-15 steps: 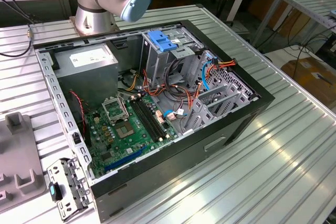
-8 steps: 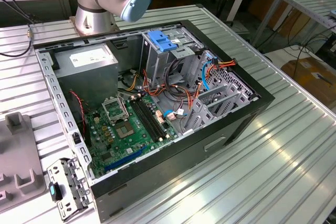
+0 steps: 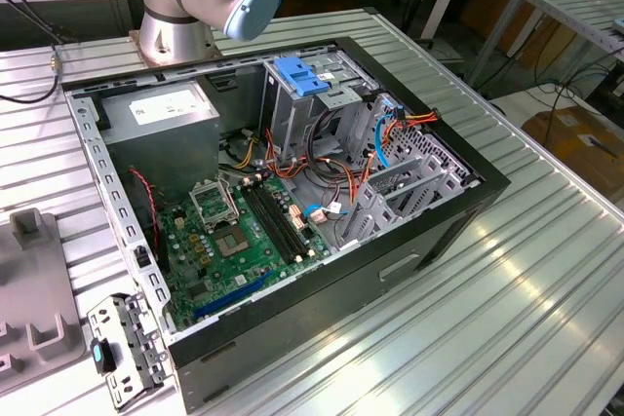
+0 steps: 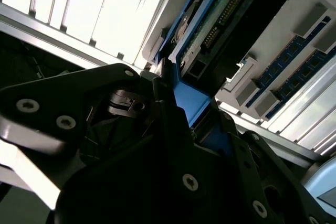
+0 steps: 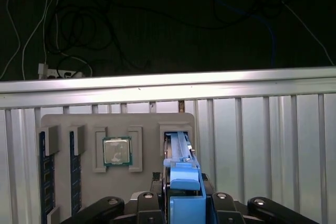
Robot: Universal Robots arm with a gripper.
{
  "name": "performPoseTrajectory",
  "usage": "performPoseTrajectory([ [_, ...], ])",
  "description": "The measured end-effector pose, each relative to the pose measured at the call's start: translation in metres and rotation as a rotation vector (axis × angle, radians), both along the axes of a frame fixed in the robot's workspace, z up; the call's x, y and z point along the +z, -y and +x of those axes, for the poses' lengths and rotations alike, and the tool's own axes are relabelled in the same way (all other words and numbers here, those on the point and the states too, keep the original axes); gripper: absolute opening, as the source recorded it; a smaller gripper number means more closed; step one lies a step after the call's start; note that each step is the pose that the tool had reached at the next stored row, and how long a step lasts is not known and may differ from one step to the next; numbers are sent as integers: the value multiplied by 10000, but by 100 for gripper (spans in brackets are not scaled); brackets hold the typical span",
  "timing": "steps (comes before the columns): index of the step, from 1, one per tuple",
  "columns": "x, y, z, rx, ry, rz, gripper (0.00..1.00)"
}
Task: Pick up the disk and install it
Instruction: 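Pick up the disk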
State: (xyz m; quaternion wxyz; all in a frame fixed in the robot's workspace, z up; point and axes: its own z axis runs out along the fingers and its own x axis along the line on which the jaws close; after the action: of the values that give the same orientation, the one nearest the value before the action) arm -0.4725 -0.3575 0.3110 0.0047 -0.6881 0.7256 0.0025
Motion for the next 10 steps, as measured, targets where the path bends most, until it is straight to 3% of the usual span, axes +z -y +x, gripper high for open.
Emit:
performPoseTrajectory([
  [10, 123, 0, 0, 0, 1, 1, 37],
])
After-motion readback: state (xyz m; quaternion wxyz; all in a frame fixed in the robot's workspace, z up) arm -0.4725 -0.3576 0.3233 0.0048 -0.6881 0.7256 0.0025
